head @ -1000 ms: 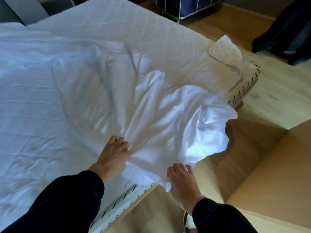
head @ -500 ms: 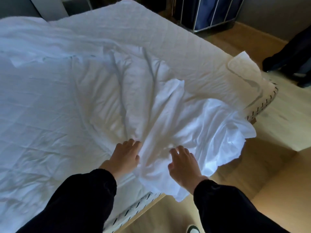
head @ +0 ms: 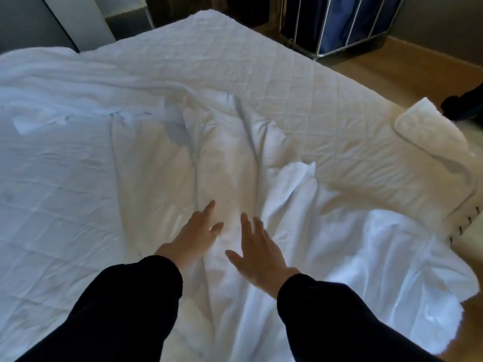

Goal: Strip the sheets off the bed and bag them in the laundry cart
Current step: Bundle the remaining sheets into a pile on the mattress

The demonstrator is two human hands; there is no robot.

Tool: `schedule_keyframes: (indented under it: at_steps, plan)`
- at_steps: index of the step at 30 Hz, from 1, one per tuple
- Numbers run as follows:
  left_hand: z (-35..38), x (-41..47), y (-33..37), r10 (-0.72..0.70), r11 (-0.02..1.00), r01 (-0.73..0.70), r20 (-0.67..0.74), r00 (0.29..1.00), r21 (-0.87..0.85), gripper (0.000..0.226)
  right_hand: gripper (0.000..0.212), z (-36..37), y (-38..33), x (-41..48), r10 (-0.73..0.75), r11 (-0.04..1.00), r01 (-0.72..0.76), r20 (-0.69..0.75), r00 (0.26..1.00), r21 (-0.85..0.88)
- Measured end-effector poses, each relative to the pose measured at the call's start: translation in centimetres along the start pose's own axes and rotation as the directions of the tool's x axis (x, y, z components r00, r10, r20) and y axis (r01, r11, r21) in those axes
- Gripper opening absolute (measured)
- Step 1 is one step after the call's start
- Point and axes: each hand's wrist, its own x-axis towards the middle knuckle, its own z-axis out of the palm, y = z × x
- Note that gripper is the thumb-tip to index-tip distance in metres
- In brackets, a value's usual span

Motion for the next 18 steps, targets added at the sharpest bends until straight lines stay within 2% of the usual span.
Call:
schedule_keyframes:
  at_steps: [2, 4, 6, 8, 9, 11, 13, 16, 18]
  plan:
    - [-0.4, 2.5, 0.8, -0.102, 0.975, 0.088, -0.056, 0.993, -0.205, 0.075, 0.094, -0.6, 0.3, 2.9, 0.041, 0.998, -0.041, -0.002, 0.999, 0.050]
    - [-0.6, 4.3, 1.4, -0.227, 0.912, 0.173, -0.107, 0.968, -0.372, 0.078, 0.101, -1.2, 0.6, 5.3, 0.097, 0.987, -0.104, 0.057, 0.994, 0.126]
    - [-0.8, 5.8, 1.4, -0.319, 0.862, 0.229, -0.132, 0.938, -0.453, 0.058, 0.105, -1.5, 0.7, 6.8, 0.108, 0.973, -0.133, 0.137, 0.985, 0.188]
    - [-1.4, 6.2, 1.4, -0.351, 0.824, 0.242, -0.126, 0.928, -0.513, 0.019, 0.104, -1.5, 0.3, 7.6, 0.082, 0.973, -0.117, 0.173, 0.981, 0.201]
    - [-1.7, 6.2, 1.2, -0.351, 0.810, 0.238, -0.118, 0.929, -0.535, 0.012, 0.102, -1.4, -0.2, 7.9, 0.069, 0.974, -0.102, 0.167, 0.983, 0.203]
    - [-2.1, 5.5, 0.4, -0.359, 0.789, 0.242, -0.104, 0.928, -0.565, 0.023, 0.098, -1.0, -1.8, 8.2, 0.029, 0.978, -0.058, 0.143, 0.989, 0.203]
    - [-2.5, 4.6, -1.2, -0.393, 0.782, 0.292, -0.072, 0.917, -0.551, 0.024, 0.088, -0.3, -3.6, 8.3, -0.016, 0.988, -0.005, 0.131, 0.991, 0.152]
    - [-2.8, 3.3, -4.7, -0.463, 0.760, 0.403, 0.011, 0.886, -0.510, 0.013, 0.049, 1.5, -6.3, 8.0, -0.125, 0.990, 0.117, 0.098, 0.987, 0.076]
    - [-3.1, 2.5, -7.0, -0.509, 0.760, 0.489, 0.077, 0.858, -0.427, 0.010, 0.035, 2.7, -7.7, 7.4, -0.203, 0.978, 0.196, 0.115, 0.972, 0.076]
